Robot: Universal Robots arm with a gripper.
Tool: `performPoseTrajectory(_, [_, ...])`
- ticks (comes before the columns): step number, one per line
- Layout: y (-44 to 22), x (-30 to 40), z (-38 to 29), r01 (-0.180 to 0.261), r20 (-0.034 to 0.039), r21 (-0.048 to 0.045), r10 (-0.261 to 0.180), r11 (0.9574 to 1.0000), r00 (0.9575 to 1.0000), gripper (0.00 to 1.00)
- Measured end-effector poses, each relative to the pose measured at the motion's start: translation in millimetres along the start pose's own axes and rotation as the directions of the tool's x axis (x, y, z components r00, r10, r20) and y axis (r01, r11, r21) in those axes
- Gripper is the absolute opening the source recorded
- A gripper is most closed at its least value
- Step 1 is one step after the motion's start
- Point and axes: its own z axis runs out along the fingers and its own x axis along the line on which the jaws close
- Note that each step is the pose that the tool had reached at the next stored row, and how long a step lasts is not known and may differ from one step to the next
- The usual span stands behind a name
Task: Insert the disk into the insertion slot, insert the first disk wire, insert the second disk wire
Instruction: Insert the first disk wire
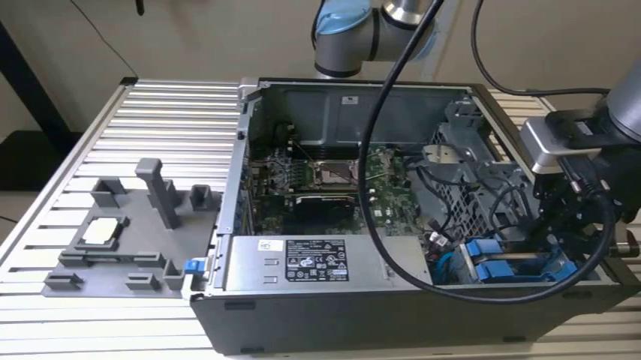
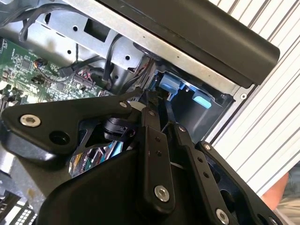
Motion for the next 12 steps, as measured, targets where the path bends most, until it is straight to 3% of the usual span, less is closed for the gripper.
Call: performPoseTrajectory(12, [-0.1, -2.6, -0.2, 0.000, 0.0001, 0.0000, 0.000, 1.0000, 1.0000, 0.19])
